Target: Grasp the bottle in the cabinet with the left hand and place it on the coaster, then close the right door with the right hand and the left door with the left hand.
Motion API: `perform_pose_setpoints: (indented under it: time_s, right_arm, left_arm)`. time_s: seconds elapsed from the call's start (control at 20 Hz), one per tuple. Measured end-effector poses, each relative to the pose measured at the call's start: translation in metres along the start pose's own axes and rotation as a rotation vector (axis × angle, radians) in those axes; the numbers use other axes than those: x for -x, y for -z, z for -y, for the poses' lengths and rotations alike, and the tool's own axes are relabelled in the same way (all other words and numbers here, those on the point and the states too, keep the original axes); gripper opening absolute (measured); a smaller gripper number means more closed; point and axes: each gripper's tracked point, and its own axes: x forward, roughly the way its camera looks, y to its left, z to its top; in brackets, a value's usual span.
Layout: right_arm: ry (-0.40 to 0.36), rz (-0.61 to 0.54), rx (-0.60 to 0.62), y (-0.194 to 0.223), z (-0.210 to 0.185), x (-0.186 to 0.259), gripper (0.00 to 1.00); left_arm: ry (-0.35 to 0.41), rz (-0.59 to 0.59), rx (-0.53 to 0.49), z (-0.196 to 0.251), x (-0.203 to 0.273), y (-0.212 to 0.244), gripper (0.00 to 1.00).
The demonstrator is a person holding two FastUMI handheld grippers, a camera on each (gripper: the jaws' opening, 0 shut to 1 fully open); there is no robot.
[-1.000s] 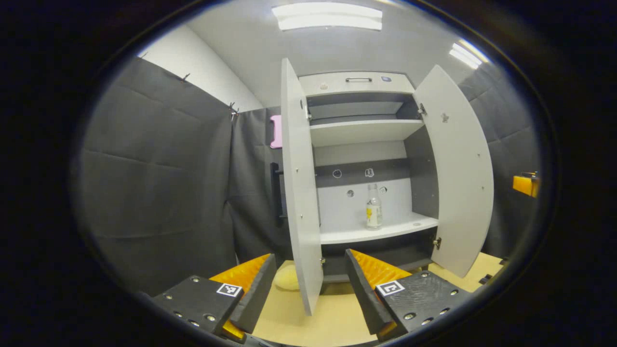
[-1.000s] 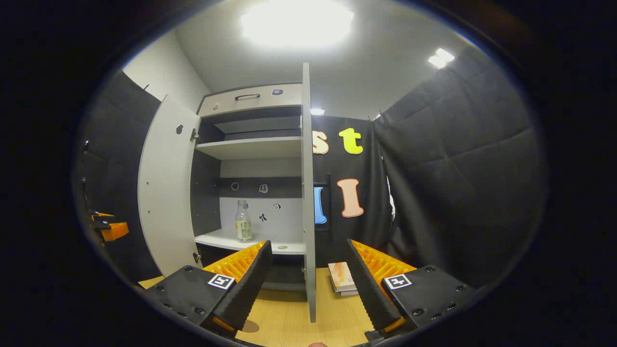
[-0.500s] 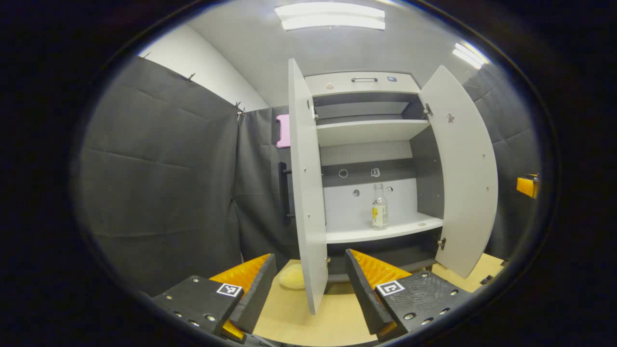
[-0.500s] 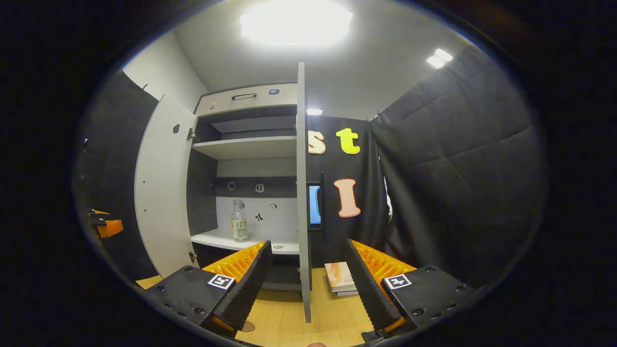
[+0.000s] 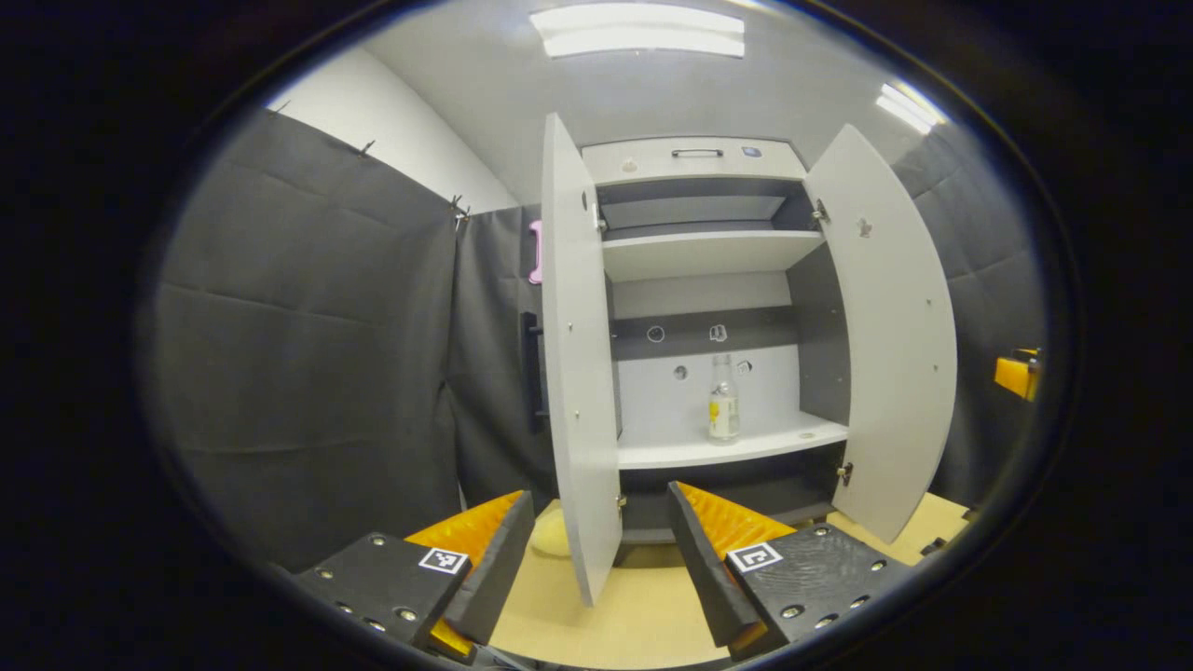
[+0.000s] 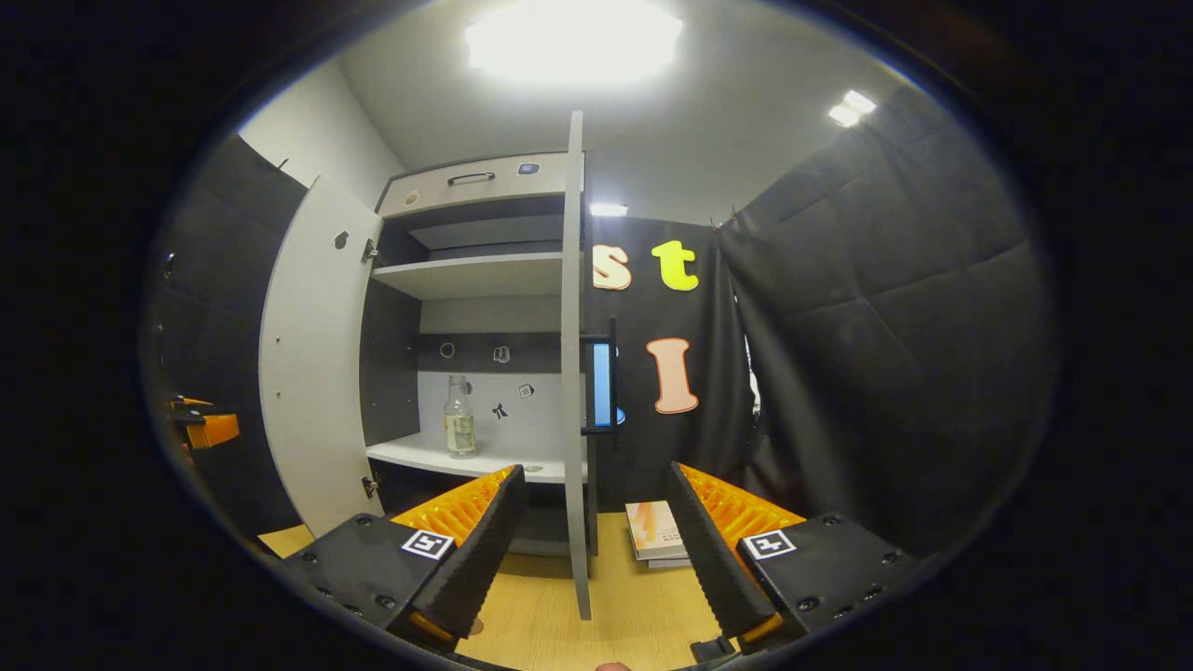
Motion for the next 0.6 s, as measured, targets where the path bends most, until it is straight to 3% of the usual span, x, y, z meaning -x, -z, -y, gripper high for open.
perform_pose_setpoints:
  time_s: [0.3, 0.6]
  right_arm:
    - [-0.033, -0.015, 0.003, 0.014, 0.023, -0.007, 0.97]
    - [-0.010, -0.024, 0.003, 0.019, 0.053, -0.006, 0.96]
  left_arm:
    - [0.015, -0.005, 0.018, 0.036, -0.009, -0.005, 0.87]
    - [0.056, -0.001, 0.056, 0.065, -0.035, -0.015, 0.85]
